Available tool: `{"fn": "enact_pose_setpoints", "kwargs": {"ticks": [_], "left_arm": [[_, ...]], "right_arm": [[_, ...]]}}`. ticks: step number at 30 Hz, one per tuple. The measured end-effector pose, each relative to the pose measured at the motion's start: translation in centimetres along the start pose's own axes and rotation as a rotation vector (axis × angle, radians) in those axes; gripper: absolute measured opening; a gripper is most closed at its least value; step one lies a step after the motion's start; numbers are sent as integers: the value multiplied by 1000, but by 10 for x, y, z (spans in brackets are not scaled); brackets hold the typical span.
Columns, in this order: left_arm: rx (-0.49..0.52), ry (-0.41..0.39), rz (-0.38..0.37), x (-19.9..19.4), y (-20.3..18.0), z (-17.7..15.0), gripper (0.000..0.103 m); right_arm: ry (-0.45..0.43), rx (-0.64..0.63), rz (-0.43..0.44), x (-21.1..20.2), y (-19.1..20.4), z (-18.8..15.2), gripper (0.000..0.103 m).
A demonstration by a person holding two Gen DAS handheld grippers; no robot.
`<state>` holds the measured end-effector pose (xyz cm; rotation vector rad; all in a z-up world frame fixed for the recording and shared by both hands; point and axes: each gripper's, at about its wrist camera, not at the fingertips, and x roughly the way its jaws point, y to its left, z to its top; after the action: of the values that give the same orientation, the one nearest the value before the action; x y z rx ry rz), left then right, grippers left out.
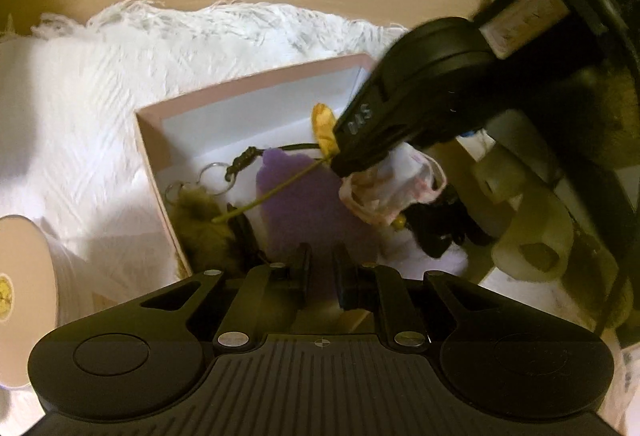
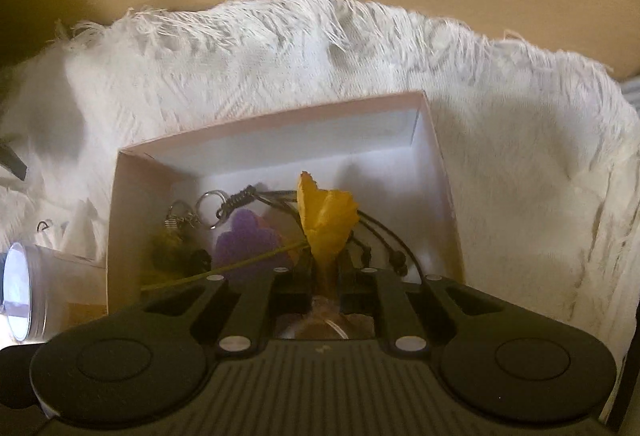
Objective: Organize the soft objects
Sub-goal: 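Carry the flower into the pink box and open the right tool while the left tool drops the clip there, then grasp the small round charm keychain with the left tool while the right tool grasps the white tissue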
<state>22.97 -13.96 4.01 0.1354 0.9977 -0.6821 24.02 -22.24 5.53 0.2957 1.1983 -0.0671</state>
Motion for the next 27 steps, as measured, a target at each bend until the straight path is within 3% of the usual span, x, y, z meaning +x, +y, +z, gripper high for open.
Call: {"fn": "enact_pose_setpoints", "kwargs": {"ticks": [2, 5, 8, 14, 18, 22, 27], "left_arm": [[-33, 2, -31, -1, 3, 2, 17], [-81, 54, -152, 3, 7, 2, 17], [-49, 92, -212, 7, -1, -1, 18], [-12, -90, -182, -42, -2, 6, 18], [10, -150, -145, -86, 13, 2, 18], [-67, -325, -115, -132, 48, -23, 18], [-151, -470, 43, -170, 82, -76, 18]], "right_arm": [[-28, 14, 25, -11, -5, -1, 29], [-120, 21, 70, -41, -9, -5, 44], [-220, -7, 46, -72, -8, -11, 49], [-337, -42, -58, -119, -1, -34, 49], [-381, -6, -50, -140, -3, -47, 51], [-373, -1, 7, -158, 4, -57, 52], [-345, -127, 7, -160, 49, -52, 52]]}}
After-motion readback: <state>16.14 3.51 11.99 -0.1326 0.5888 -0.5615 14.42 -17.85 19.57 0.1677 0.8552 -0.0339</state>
